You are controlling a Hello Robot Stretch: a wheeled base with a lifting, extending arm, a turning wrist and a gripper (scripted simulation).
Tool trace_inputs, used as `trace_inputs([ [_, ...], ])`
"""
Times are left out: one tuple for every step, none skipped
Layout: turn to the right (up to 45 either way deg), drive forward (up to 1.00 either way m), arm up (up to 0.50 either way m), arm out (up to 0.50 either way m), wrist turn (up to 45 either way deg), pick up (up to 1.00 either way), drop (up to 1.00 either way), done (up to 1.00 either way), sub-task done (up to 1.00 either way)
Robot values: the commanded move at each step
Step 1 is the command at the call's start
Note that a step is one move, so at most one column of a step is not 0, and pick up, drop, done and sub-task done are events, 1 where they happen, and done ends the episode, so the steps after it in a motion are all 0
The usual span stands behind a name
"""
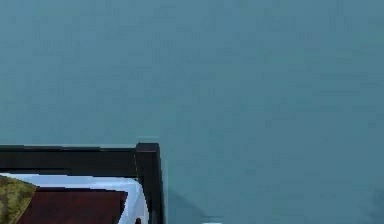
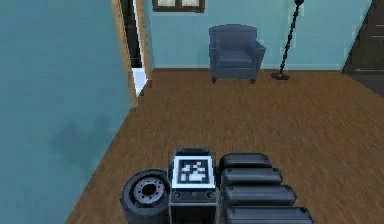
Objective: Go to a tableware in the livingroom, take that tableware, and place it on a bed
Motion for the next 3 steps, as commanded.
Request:
trace_inputs([
  [-45.0, 0.0, 0.0, 0.0, 0.0, 0.0, 0.0, 0.0, 0.0],
  [-45.0, 0.0, 0.0, 0.0, 0.0, 0.0, 0.0, 0.0, 0.0],
  [-45.0, 0.0, 0.0, 0.0, 0.0, 0.0, 0.0, 0.0, 0.0],
])
